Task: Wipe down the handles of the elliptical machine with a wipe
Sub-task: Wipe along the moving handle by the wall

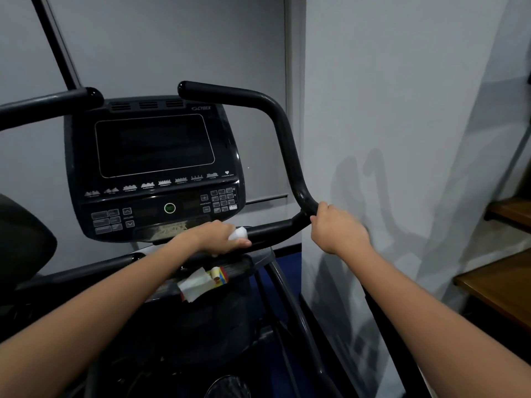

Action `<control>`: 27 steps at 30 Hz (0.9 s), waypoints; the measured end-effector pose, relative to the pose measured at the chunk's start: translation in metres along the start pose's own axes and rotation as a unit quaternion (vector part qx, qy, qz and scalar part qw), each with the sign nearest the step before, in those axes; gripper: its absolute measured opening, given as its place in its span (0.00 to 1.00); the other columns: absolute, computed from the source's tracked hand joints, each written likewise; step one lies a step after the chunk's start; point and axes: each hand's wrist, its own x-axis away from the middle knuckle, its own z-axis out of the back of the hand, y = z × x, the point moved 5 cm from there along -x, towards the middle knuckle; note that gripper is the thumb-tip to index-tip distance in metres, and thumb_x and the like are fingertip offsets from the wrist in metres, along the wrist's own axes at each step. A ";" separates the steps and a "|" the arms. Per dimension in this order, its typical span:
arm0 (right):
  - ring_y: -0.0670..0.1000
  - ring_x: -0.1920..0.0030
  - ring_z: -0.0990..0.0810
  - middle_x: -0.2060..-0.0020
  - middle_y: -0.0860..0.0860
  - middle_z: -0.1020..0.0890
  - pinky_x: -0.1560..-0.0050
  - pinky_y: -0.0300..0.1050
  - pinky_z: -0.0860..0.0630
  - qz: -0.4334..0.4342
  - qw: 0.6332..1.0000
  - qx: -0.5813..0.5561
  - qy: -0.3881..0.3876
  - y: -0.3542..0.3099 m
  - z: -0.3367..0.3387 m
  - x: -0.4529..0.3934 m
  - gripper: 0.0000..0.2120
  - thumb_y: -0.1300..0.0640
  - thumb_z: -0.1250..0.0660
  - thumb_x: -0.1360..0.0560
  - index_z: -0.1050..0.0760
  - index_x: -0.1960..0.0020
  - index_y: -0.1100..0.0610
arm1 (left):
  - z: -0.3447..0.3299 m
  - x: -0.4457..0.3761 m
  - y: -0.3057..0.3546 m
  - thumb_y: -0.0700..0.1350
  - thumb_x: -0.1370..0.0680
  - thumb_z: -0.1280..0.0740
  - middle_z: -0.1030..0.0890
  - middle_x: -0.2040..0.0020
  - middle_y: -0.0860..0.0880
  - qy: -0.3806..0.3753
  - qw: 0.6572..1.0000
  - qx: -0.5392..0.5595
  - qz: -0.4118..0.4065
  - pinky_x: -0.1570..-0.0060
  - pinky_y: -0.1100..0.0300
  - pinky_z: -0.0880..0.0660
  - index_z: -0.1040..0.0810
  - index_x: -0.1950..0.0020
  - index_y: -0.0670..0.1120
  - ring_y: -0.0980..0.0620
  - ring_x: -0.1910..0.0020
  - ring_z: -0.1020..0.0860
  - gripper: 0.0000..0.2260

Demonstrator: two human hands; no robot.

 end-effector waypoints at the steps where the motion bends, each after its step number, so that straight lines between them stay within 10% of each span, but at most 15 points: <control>1: 0.56 0.57 0.29 0.48 0.56 0.24 0.59 0.49 0.34 0.000 1.000 0.001 0.004 0.000 0.001 0.002 0.15 0.51 0.49 0.16 0.33 0.40 0.61 | 0.000 0.007 -0.005 0.72 0.25 0.42 0.17 0.57 0.49 -0.013 1.000 0.005 0.006 0.52 0.55 0.23 0.25 0.48 0.48 0.54 0.62 0.19 0.28; 11: 0.55 0.59 0.29 0.51 0.55 0.25 0.61 0.48 0.35 -0.007 1.000 0.023 0.018 -0.003 0.000 0.001 0.12 0.52 0.48 0.16 0.33 0.41 0.60 | -0.008 -0.022 0.064 0.49 0.19 0.39 0.19 0.52 0.44 0.157 0.964 -0.206 -0.053 0.61 0.52 0.25 0.31 0.42 0.41 0.40 0.54 0.18 0.12; 21: 0.60 0.52 0.24 0.46 0.58 0.24 0.57 0.50 0.34 -0.003 1.000 0.021 -0.003 -0.003 -0.001 -0.006 0.14 0.51 0.49 0.16 0.33 0.40 0.61 | -0.009 -0.058 0.078 0.67 0.22 0.41 0.20 0.48 0.44 0.133 0.985 -0.084 -0.071 0.58 0.52 0.28 0.29 0.43 0.43 0.41 0.51 0.20 0.27; 27: 0.60 0.52 0.24 0.44 0.57 0.23 0.55 0.50 0.33 -0.013 0.999 0.034 -0.020 -0.001 0.003 0.003 0.16 0.50 0.49 0.17 0.33 0.39 0.60 | -0.006 -0.018 0.027 0.62 0.17 0.49 0.20 0.49 0.44 0.107 0.993 -0.005 -0.055 0.49 0.48 0.25 0.26 0.47 0.46 0.43 0.50 0.21 0.22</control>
